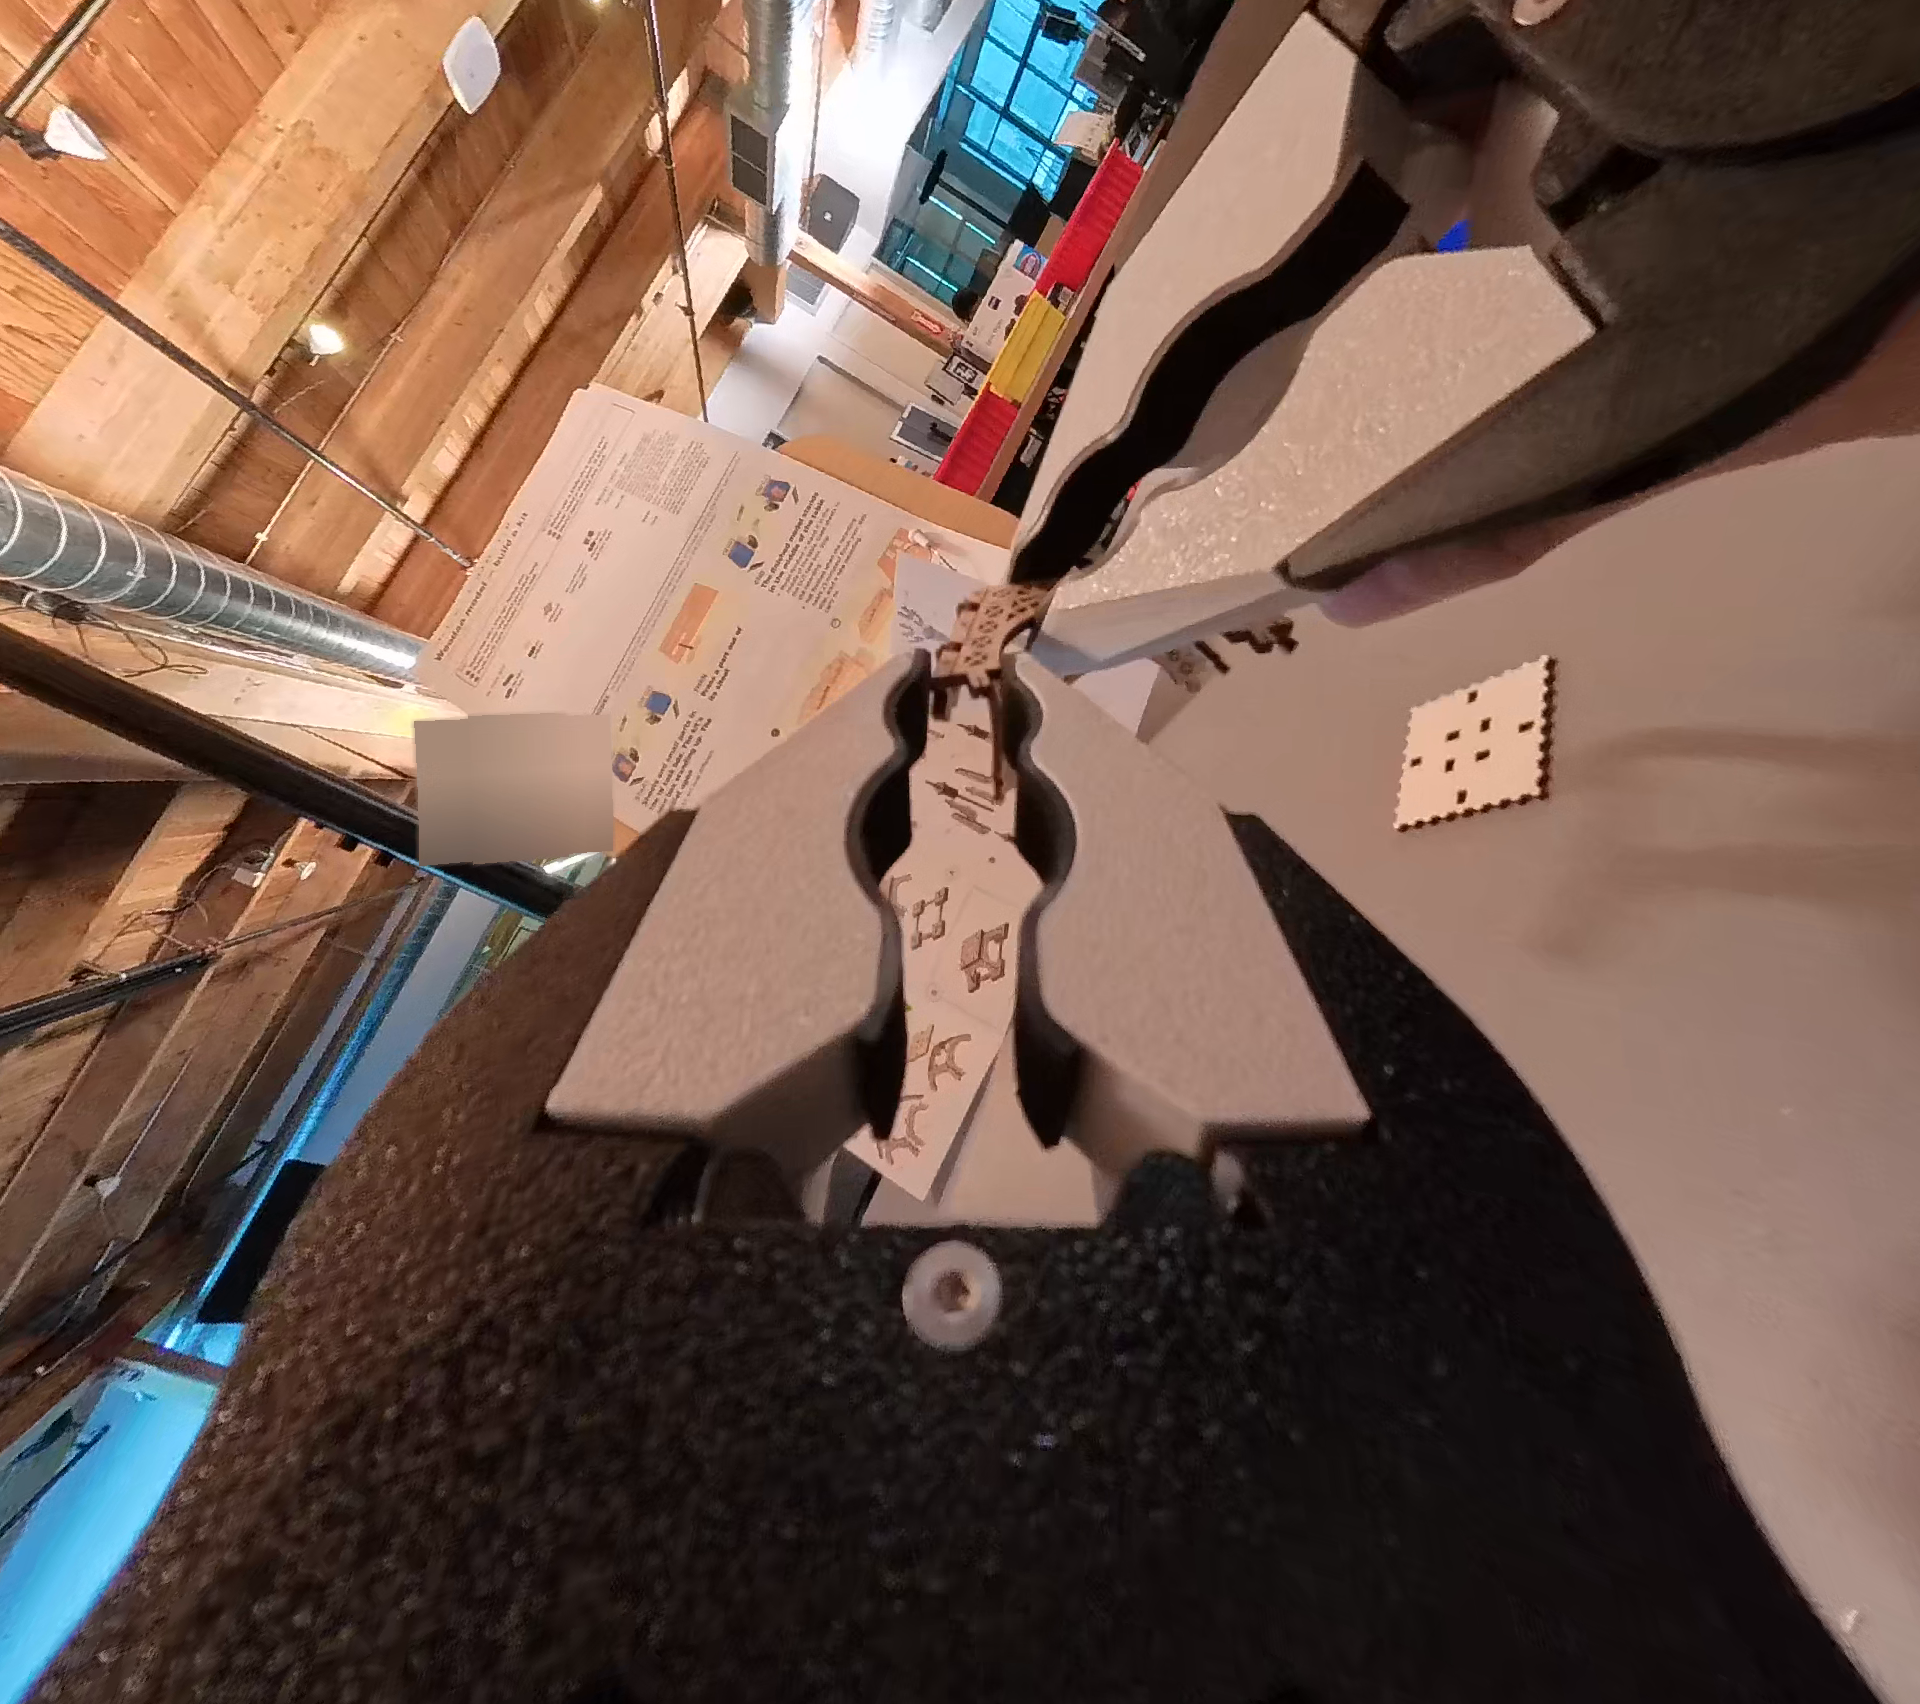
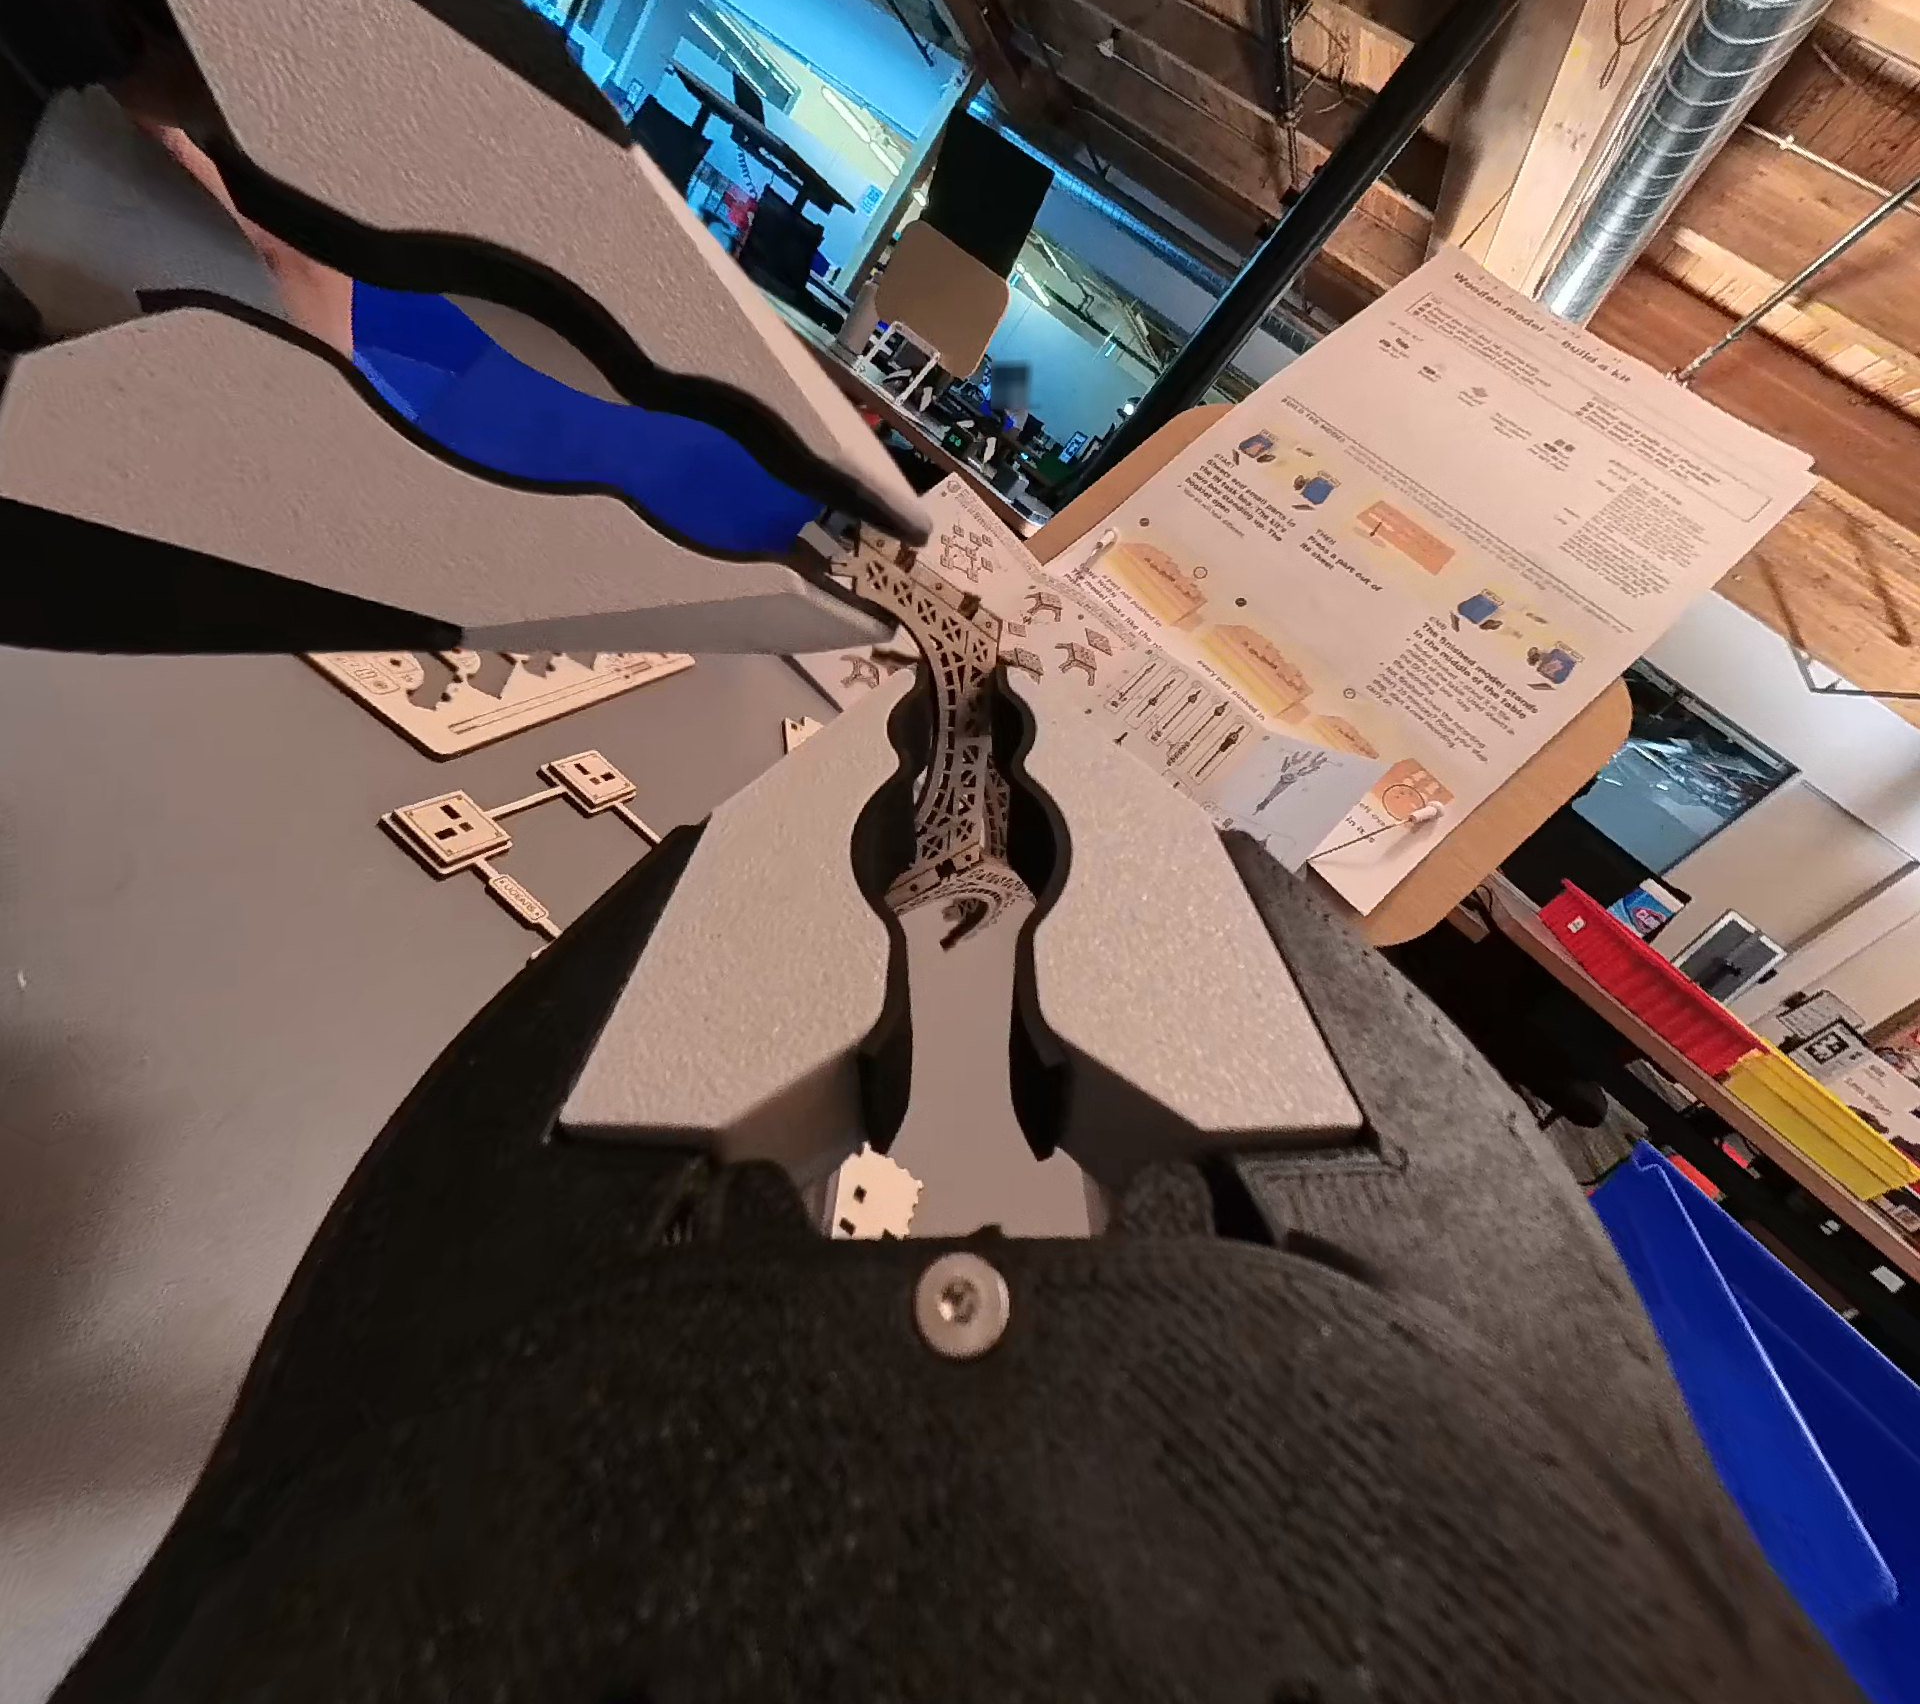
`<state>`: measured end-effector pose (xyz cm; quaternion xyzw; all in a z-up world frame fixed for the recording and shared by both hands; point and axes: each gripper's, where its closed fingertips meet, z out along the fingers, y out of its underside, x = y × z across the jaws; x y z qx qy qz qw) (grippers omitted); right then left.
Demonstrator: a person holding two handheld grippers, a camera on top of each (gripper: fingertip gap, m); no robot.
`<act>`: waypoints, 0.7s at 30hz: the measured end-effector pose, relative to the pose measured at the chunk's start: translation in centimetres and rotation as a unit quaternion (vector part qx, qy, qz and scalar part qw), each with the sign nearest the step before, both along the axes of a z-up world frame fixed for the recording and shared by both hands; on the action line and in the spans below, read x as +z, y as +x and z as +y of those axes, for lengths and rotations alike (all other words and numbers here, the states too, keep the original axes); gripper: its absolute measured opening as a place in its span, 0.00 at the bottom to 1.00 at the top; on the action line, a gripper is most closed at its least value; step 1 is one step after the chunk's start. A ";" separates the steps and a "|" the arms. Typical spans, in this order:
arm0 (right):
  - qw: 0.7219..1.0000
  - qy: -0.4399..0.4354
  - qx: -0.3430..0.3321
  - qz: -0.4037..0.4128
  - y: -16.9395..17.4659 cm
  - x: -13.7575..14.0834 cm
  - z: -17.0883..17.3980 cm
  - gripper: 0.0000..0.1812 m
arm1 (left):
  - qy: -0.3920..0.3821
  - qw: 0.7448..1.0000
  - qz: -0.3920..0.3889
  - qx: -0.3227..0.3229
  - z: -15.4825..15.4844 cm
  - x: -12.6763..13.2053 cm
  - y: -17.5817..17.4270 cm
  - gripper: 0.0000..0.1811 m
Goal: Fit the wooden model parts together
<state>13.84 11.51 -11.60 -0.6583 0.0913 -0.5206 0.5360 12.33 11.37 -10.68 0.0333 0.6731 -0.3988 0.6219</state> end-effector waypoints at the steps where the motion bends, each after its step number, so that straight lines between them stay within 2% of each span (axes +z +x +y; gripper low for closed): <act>1: 1.000 0.000 0.001 0.001 0.0 0.0 0.0 0.05 | 0.000 1.000 0.000 0.000 0.0 0.0 0.0 0.05; 18: 0.999 -0.033 -0.005 0.006 0.1 -0.8 0.3 0.04 | 0.009 0.999 0.051 -0.007 0.5 -0.9 0.3 0.05; 21: 1.000 -0.022 0.001 0.013 0.1 -0.8 0.3 0.05 | -0.012 0.998 0.064 -0.023 0.4 -0.8 0.2 0.05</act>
